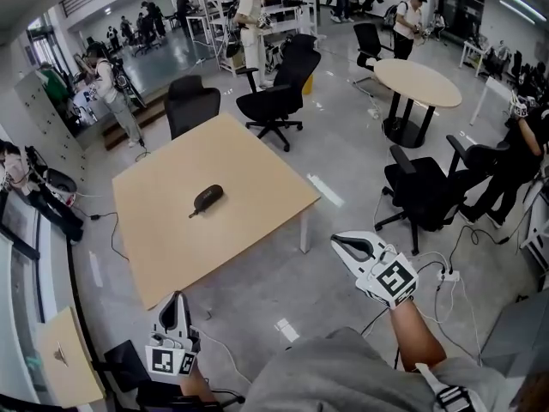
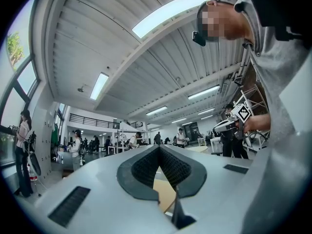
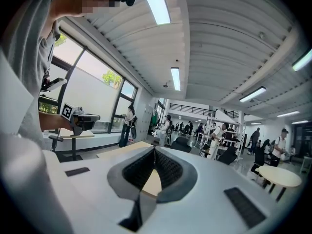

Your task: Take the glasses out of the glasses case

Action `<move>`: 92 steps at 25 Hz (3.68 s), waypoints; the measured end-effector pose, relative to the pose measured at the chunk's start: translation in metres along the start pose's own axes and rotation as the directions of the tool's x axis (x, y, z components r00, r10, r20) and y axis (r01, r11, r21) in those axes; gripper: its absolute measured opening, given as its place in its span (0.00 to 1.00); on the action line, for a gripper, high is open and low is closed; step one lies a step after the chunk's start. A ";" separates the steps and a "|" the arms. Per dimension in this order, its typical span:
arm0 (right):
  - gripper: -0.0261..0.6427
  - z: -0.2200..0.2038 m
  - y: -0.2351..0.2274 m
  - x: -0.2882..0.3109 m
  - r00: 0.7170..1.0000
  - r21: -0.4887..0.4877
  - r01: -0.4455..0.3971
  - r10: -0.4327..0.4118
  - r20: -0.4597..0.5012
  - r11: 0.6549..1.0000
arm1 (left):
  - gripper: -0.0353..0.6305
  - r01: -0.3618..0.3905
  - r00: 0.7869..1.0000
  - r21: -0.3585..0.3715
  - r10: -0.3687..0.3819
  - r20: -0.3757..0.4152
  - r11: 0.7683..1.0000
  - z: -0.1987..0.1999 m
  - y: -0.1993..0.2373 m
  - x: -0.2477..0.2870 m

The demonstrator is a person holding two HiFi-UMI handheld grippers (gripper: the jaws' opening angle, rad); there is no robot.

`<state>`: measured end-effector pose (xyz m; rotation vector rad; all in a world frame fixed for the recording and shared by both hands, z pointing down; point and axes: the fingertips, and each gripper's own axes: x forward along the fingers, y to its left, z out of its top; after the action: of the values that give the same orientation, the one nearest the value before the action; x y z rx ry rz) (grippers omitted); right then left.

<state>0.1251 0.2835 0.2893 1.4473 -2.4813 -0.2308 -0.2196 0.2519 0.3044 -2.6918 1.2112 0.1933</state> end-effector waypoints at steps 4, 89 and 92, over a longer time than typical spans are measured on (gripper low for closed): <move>0.05 -0.002 0.004 0.013 1.000 0.015 0.002 -0.002 -0.001 1.000 | 0.06 0.017 1.000 0.004 -0.017 -0.013 1.000 -0.005 0.008 0.001; 0.05 -0.074 -0.155 0.579 0.934 0.160 -0.324 0.342 -0.106 0.933 | 0.06 0.004 0.978 -0.207 -0.047 -0.205 0.978 -0.246 0.337 0.387; 0.05 -0.079 -0.139 0.608 0.931 0.170 -0.321 0.344 -0.123 0.932 | 0.06 0.038 0.968 -0.238 -0.095 -0.233 0.971 -0.275 0.349 0.389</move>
<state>-0.0214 -0.3146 0.4145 1.0198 -2.6084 0.1271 -0.2138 -0.3181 0.4582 -3.0284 1.2275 -0.0069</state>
